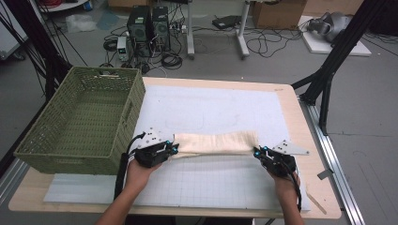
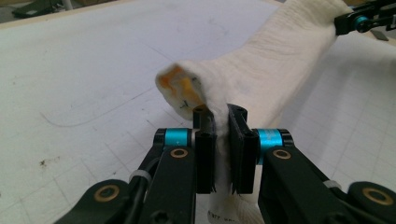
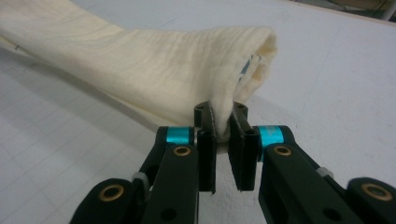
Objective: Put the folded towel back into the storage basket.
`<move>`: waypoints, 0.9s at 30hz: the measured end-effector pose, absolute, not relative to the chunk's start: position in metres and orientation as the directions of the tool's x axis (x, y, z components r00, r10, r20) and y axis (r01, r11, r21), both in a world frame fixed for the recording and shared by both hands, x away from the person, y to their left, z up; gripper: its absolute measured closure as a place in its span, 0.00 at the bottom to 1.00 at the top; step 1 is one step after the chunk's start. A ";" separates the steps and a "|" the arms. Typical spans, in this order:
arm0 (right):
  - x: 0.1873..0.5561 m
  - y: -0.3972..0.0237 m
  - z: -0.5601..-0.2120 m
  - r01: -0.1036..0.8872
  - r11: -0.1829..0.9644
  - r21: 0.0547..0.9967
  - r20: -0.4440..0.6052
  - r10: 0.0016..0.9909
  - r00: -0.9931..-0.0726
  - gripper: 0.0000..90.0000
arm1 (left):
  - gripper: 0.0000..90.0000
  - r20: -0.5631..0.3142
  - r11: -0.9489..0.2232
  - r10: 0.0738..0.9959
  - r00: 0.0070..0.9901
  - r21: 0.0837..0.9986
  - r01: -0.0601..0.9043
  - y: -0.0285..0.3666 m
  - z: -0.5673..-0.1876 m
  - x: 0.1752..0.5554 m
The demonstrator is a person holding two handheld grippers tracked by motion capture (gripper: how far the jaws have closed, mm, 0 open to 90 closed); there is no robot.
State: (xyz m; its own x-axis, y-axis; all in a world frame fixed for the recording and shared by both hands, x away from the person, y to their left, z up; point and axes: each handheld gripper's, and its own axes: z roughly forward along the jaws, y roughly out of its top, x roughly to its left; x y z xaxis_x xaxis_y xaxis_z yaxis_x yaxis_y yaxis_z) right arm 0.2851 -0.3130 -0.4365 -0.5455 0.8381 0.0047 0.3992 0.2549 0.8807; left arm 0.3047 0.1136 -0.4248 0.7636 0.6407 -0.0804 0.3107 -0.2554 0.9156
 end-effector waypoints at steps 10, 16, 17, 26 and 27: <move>0.285 -0.315 -0.431 0.372 0.242 0.896 -0.001 0.840 -0.542 0.92 | 0.91 -0.035 -0.267 0.604 0.796 0.933 0.243 0.114 -0.417 0.292; 0.283 -0.315 -0.426 0.347 0.223 0.911 0.008 0.831 -0.556 0.92 | 0.91 -0.025 -0.249 0.598 0.801 0.944 0.215 0.120 -0.412 0.285; 0.283 -0.315 -0.425 0.345 0.221 0.912 0.010 0.830 -0.558 0.92 | 0.91 -0.022 -0.247 0.596 0.803 0.946 0.209 0.121 -0.411 0.284; 0.286 -0.309 -0.413 0.327 0.227 0.917 0.009 0.809 -0.588 0.92 | 0.91 -0.011 -0.230 0.592 0.806 0.956 0.182 0.131 -0.403 0.274; 0.287 -0.308 -0.412 0.331 0.225 0.917 0.014 0.808 -0.589 0.92 | 0.91 -0.011 -0.224 0.591 0.807 0.959 0.177 0.132 -0.402 0.272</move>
